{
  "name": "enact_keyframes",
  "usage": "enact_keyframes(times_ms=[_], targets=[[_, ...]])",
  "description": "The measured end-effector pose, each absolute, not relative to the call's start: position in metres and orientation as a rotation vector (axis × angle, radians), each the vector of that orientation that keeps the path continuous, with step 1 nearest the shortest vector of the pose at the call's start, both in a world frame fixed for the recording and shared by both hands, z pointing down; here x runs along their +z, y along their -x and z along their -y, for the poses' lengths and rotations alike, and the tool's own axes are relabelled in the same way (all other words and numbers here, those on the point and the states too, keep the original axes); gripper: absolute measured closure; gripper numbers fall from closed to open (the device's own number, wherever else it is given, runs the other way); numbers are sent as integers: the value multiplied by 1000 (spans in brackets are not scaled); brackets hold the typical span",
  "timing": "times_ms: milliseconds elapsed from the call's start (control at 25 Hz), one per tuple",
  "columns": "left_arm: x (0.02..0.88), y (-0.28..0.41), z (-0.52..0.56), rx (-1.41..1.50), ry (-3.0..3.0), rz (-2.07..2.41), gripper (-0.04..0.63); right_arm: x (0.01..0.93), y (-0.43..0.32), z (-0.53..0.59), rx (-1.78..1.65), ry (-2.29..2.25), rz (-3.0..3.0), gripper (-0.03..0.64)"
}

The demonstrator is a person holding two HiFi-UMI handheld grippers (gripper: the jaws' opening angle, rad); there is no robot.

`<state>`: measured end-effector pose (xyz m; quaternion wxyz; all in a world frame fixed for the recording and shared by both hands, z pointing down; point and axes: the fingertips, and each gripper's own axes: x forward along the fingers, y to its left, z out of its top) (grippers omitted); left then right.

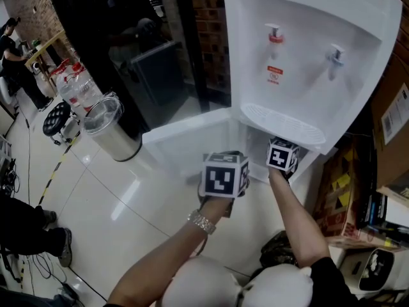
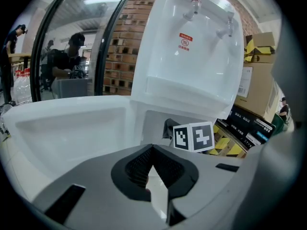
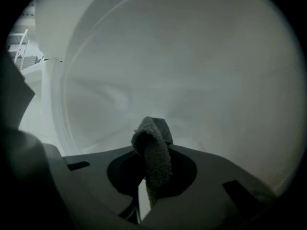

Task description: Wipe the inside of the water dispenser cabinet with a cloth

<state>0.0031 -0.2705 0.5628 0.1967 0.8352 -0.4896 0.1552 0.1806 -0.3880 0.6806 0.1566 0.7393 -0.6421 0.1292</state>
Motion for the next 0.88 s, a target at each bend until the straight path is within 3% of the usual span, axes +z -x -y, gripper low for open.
enact_keyframes(times_ms=[200, 360, 720, 880], targets=[[561, -2, 269, 437, -2344, 1374, 594, 685, -158, 387, 456, -2030, 2010, 597], [559, -5, 266, 439, -2352, 1356, 592, 680, -121, 389, 268, -1914, 2111, 597], [551, -6, 263, 397, -2359, 1337, 594, 705, -201, 371, 340, -2140, 1670, 597], [550, -10, 261, 400, -2368, 1326, 592, 691, -185, 370, 375, -2120, 1804, 597]])
